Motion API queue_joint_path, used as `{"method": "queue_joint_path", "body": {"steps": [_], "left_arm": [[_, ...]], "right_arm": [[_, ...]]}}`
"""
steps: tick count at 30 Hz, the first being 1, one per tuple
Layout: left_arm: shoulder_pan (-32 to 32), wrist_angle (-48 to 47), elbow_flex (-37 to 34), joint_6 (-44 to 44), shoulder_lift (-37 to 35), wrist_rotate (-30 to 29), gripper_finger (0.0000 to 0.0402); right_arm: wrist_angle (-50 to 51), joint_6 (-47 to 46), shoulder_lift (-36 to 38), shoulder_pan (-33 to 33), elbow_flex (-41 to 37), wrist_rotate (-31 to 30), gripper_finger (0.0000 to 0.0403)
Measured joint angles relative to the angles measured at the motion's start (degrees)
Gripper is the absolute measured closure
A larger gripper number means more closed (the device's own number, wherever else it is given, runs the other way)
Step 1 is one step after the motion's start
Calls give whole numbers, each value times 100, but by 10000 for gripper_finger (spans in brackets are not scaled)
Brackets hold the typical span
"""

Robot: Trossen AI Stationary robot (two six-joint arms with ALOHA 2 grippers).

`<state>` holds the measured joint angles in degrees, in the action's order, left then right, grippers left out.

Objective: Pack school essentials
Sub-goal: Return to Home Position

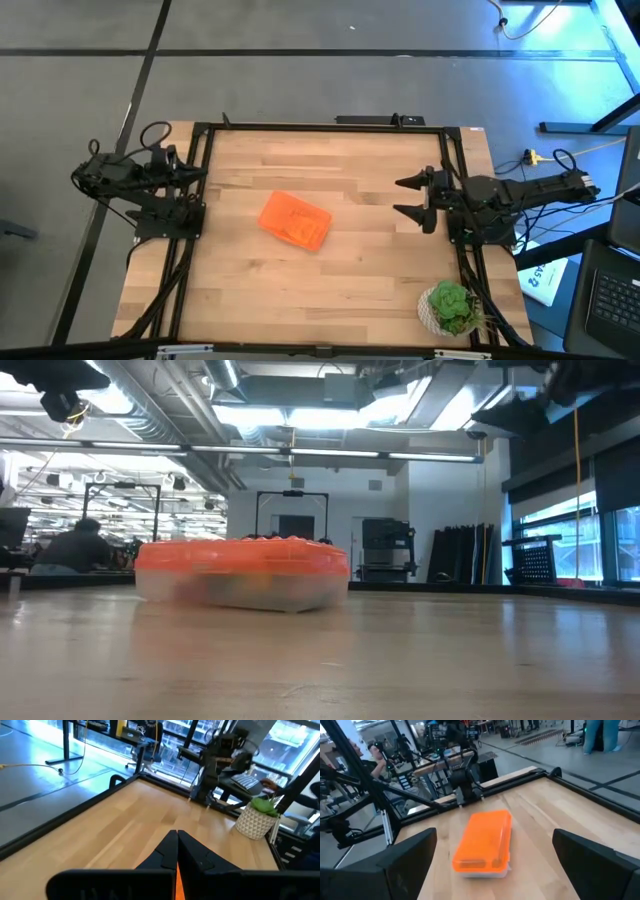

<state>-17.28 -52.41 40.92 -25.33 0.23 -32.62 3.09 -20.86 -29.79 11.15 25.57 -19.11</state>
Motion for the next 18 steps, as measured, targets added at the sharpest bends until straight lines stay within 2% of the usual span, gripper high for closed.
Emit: {"method": "queue_joint_path", "body": {"steps": [18], "left_arm": [[0,1063,-1013,32,2,8,401]], "right_arm": [[35,183,2390,-200,-1326,-138,4]]}}
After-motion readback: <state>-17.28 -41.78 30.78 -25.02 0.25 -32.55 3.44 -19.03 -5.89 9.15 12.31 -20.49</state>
